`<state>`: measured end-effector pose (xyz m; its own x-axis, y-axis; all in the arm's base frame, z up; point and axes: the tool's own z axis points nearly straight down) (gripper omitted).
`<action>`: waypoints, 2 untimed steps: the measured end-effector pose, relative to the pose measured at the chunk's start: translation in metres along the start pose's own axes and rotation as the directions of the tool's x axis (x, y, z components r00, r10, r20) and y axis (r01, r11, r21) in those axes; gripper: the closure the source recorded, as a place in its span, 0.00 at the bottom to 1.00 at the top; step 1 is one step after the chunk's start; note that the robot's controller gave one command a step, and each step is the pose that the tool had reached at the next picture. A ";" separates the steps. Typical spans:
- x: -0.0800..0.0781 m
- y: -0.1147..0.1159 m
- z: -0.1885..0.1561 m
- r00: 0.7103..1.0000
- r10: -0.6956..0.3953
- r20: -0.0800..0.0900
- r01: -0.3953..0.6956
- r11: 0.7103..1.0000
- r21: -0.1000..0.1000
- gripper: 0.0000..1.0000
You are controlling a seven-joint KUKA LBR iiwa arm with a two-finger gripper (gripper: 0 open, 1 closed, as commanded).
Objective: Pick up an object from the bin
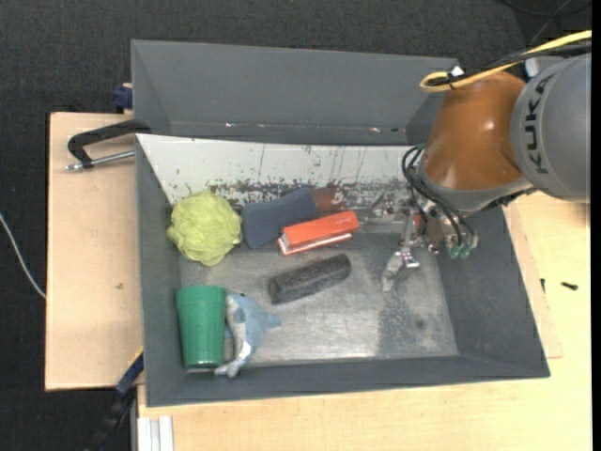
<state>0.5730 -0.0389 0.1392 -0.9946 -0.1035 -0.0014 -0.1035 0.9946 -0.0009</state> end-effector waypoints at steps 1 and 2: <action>-0.005 0.039 -0.018 0.995 0.098 -0.001 -0.098 0.995 -0.002 0.00; -0.008 0.046 -0.028 0.992 0.126 0.004 -0.126 0.992 -0.003 0.00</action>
Offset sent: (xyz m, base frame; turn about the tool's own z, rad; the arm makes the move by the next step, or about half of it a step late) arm 0.0189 0.0647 -0.0692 0.0203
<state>0.5760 0.0073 0.1669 -0.9997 0.0228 -0.0052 0.0228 0.9997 0.0019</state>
